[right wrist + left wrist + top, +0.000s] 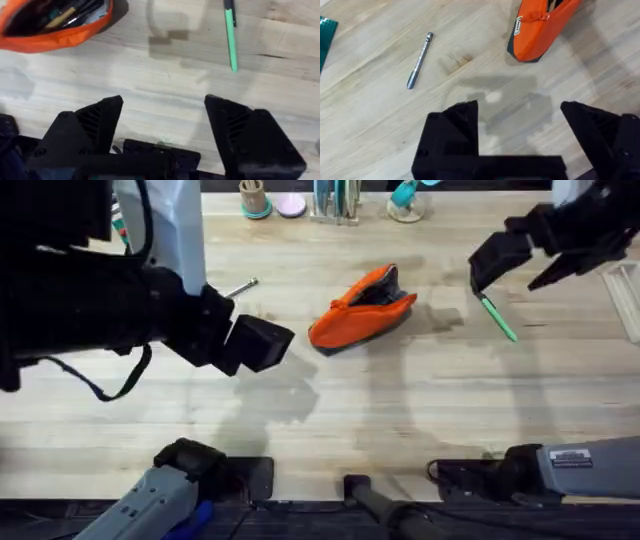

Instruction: Unzip the bag, pick up the pens from the table one at a time and place them inside, then zip the bag closed.

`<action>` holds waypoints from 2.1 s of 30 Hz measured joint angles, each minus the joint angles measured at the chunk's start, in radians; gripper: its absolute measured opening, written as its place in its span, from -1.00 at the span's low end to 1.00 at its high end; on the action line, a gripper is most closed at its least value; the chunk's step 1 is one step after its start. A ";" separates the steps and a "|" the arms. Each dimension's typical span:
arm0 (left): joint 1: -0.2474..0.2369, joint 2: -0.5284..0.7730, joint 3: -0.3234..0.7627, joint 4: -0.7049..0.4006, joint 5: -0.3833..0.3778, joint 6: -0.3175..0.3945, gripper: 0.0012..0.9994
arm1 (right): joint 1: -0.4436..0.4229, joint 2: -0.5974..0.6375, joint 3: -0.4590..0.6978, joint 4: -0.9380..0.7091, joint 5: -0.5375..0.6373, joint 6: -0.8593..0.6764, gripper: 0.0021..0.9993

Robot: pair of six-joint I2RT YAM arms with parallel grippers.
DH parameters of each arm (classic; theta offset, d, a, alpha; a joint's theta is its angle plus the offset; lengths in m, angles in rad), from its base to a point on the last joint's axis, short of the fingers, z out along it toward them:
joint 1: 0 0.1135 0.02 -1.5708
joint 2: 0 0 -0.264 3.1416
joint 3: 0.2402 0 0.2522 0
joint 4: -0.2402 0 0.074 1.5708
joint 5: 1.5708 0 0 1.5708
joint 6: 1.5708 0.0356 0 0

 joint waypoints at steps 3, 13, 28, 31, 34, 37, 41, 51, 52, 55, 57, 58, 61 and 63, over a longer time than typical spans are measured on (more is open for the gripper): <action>0.000 0.000 0.000 0.000 0.000 0.000 0.99 | -0.006 0.000 -0.057 0.048 0.007 -0.011 0.99; 0.000 0.000 0.000 0.000 0.000 0.000 0.99 | -0.109 0.000 -0.216 0.141 0.076 -0.029 0.99; 0.000 0.000 0.000 -0.004 0.000 0.000 0.99 | -0.143 0.013 -0.309 0.364 0.142 -0.244 0.99; 0.000 0.000 0.000 -0.009 0.000 0.000 0.99 | -0.152 0.044 -0.309 0.385 0.145 -0.283 0.99; 0.000 0.000 0.000 -0.013 0.000 0.000 0.99 | -0.156 0.077 -0.309 0.407 0.145 -0.309 0.99; 0.000 0.000 0.000 -0.022 0.000 0.000 0.99 | -0.157 0.105 -0.309 0.425 0.145 -0.320 0.99; 0.000 0.000 0.000 -0.024 0.000 0.000 0.99 | -0.157 0.137 -0.309 0.435 0.145 -0.330 0.99; 0.000 0.000 0.000 -0.031 0.000 0.000 0.99 | -0.158 0.222 -0.309 0.444 0.127 -0.333 0.99; 0.000 0.000 0.000 -0.031 0.000 0.000 0.99 | -0.158 0.232 -0.309 0.444 0.119 -0.333 0.99; 0.000 0.000 0.000 -0.031 0.000 0.000 0.99 | -0.158 0.265 -0.309 0.445 0.106 -0.333 0.99; 0.000 0.000 0.000 -0.031 0.000 0.000 0.99 | -0.158 0.274 -0.307 0.444 0.108 -0.333 0.99; 0.000 0.000 0.000 -0.031 0.000 0.000 0.99 | -0.158 0.274 -0.307 0.444 0.108 -0.333 0.97; 0.000 0.000 0.000 -0.031 0.000 0.000 0.99 | -0.158 0.277 -0.306 0.449 0.119 -0.334 0.75; 0.000 0.000 0.000 -0.032 0.000 0.000 0.99 | -0.161 0.281 -0.303 0.452 0.131 -0.339 0.25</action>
